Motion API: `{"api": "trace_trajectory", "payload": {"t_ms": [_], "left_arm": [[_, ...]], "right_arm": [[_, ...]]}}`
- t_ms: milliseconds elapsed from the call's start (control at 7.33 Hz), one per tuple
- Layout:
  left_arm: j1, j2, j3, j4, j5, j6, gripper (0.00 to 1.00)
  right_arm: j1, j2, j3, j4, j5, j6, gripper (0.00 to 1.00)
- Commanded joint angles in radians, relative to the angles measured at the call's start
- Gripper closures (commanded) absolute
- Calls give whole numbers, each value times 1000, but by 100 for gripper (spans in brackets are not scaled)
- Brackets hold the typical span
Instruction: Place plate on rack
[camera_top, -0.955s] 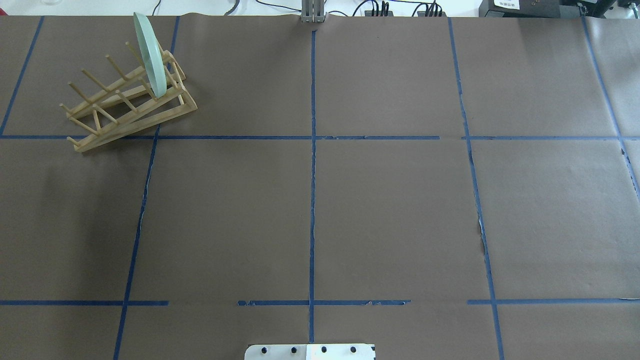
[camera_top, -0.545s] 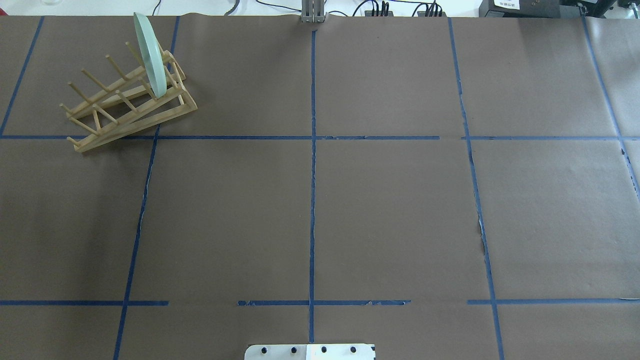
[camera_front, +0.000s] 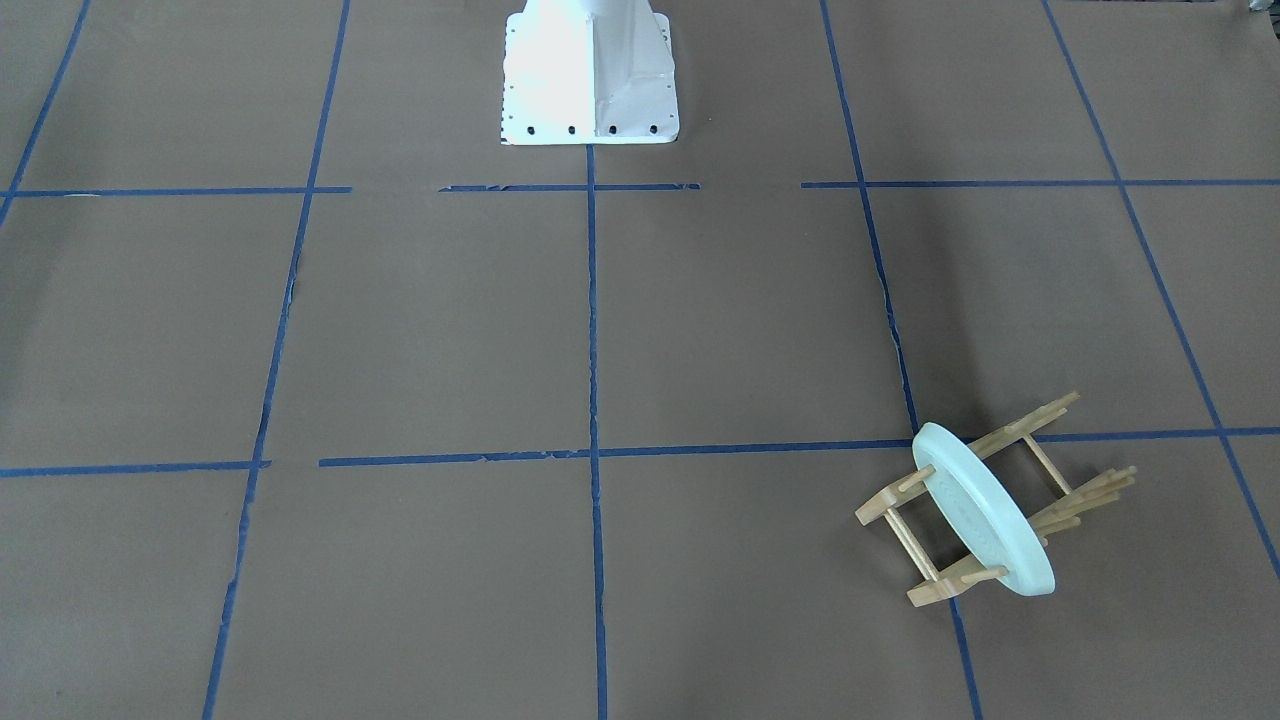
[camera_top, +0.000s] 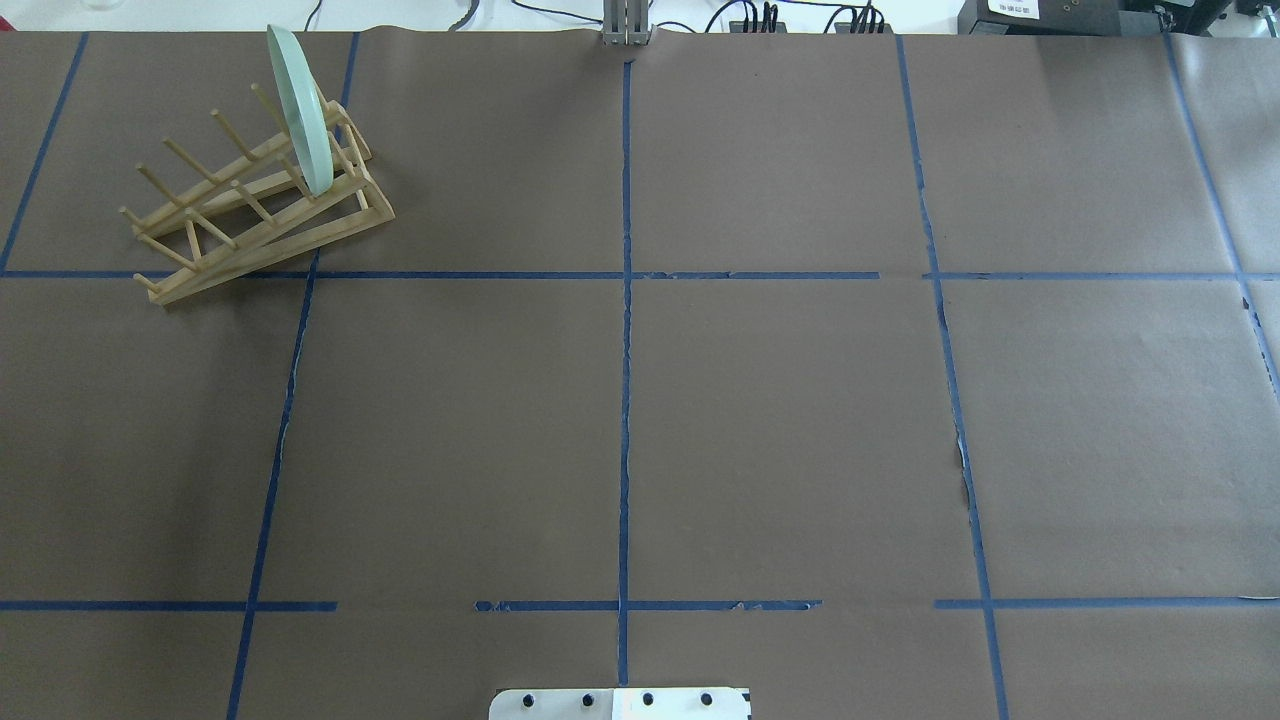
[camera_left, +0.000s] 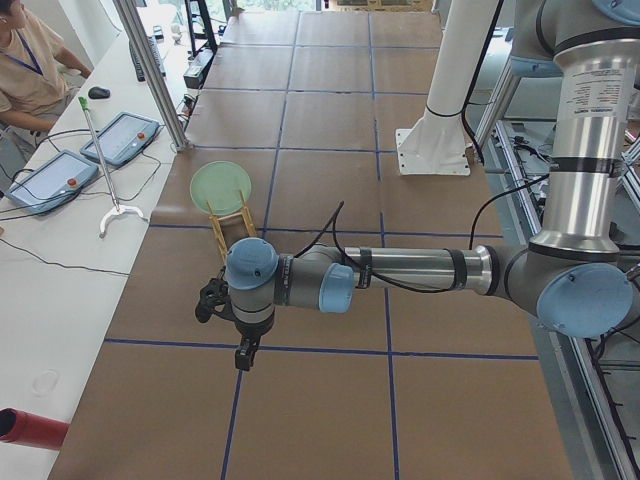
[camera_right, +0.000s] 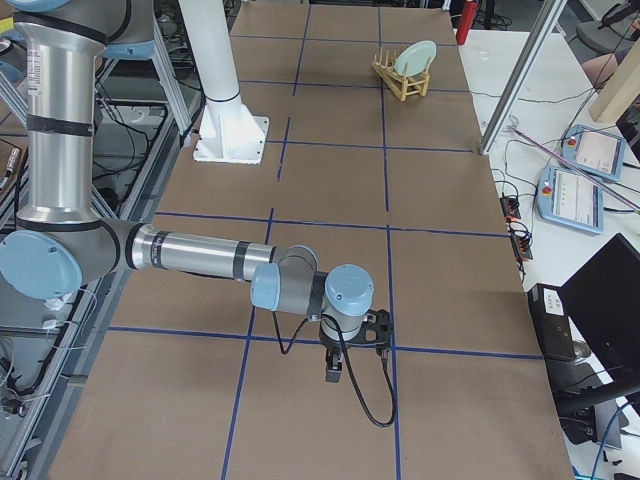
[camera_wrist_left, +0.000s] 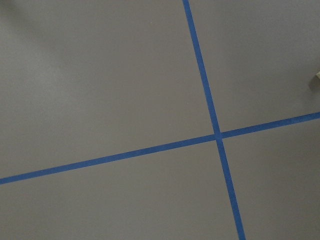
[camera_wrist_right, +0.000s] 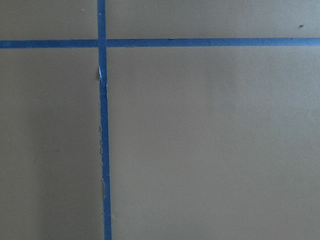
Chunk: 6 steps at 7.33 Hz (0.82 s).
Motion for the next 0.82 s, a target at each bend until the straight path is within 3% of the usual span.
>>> {"api": "trace_trajectory", "payload": {"t_ms": [0, 136, 273, 682], "left_arm": [[1, 15, -9, 88, -80, -7, 0], [6, 7, -11, 172, -94, -24, 0], [4, 42, -94, 175, -75, -26, 0], [7, 54, -62, 113, -64, -30, 0]], "right_arm": [[0, 0, 0, -1, 0, 0, 0], [0, 0, 0, 0, 0, 2, 0], [0, 0, 0, -1, 0, 0, 0], [0, 0, 0, 0, 0, 2, 0]]}}
